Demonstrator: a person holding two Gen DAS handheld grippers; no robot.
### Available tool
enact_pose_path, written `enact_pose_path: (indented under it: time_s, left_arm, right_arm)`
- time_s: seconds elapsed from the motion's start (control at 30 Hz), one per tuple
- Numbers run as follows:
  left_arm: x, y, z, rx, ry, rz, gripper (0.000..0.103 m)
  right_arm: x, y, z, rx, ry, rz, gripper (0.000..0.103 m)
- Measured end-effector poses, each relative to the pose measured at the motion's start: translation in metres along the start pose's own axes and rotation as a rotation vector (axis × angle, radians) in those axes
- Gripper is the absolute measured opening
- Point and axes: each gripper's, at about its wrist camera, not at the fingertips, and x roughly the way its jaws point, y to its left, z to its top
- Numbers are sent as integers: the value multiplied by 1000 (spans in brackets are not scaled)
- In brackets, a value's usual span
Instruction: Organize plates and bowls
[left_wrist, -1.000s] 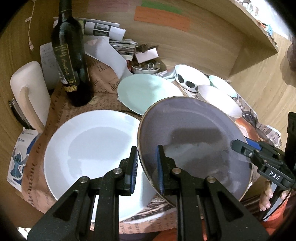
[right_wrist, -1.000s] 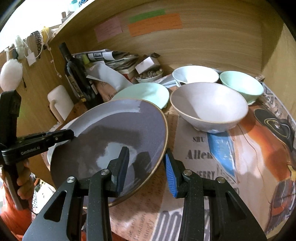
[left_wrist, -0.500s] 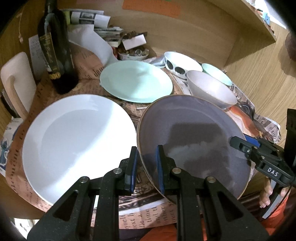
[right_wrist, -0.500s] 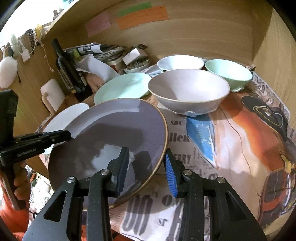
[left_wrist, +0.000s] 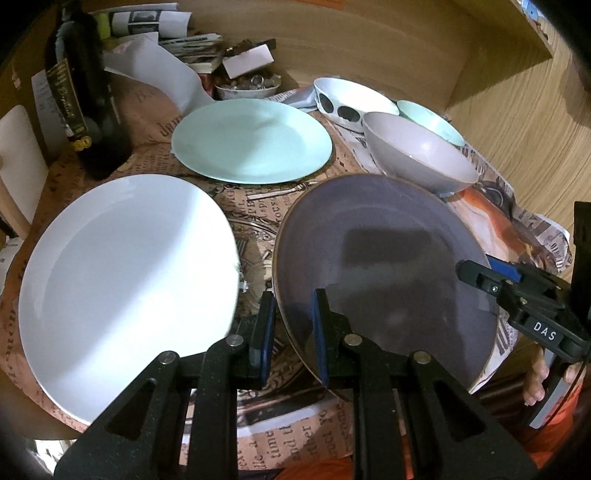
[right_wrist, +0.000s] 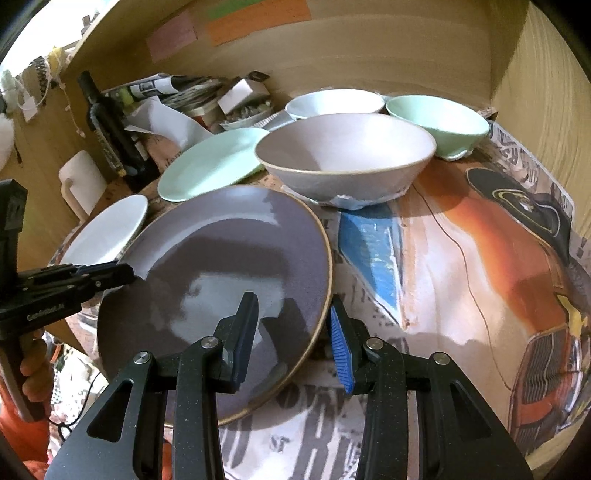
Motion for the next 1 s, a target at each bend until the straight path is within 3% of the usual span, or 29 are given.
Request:
enact_pose_path:
  time_s: [0.37,0.53,0.63,0.7,0.83,0.93,1.0]
  left_arm:
    - [1,-2,0,26,-15,-4,19]
    - [-12,-3,0,57,-84,55,24]
    - [-26,-3,1,68,-139,69,41]
    - [-38,-3,1,69,-191,83,60]
    - [-57,3,5,67,-249,101,71]
    - [-67,11,6,55,-281,110,76]
    - [-73,18,6,55,-297,121,89]
  right_arm:
    - [3,-3,1,-37,-9,-36,35]
    - [-12,-10,8,-6,-66,-49,38]
    - [-23,-9,12,0,-108,-45,48]
    - [-30,-3,15,-10,-137,-42,52]
    - [-39,12,23,-38,-184,-26,68]
    - [-43,25,27,-61,-220,-8,74]
    - [-43,35,32,-79,-233,4,82]
